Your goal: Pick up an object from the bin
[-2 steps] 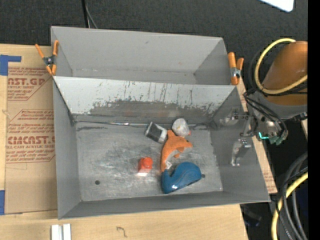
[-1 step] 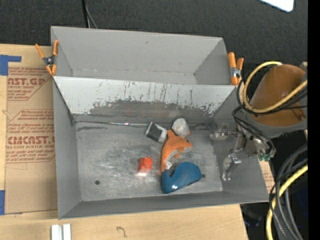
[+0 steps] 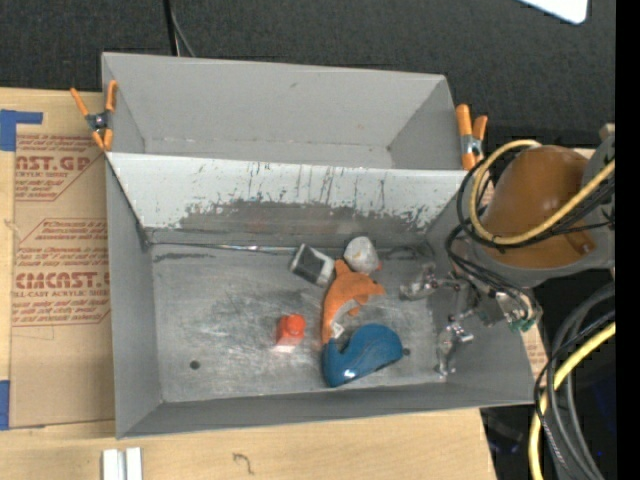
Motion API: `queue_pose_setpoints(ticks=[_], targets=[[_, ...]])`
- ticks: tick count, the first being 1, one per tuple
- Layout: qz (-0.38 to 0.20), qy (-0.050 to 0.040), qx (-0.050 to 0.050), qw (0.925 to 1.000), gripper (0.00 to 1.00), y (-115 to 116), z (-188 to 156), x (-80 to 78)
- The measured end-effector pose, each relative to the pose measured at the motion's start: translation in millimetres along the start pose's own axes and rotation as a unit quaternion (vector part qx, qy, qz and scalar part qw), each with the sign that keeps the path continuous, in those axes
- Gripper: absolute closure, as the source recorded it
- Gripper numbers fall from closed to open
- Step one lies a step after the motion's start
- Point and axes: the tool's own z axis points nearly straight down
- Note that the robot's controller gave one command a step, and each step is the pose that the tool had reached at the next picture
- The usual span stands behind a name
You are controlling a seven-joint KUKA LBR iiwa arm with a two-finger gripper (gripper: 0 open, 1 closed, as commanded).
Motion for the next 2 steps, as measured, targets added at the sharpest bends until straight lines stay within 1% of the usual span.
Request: queue_pose_setpoints(ticks=[1,2], targets=[[-0.036,-0.0010,0.001,0.9993,0.00,5,-2,-0.7],[-0.079,-0.0055,0.002,0.9968,0.00,6,-34,-6.1]])
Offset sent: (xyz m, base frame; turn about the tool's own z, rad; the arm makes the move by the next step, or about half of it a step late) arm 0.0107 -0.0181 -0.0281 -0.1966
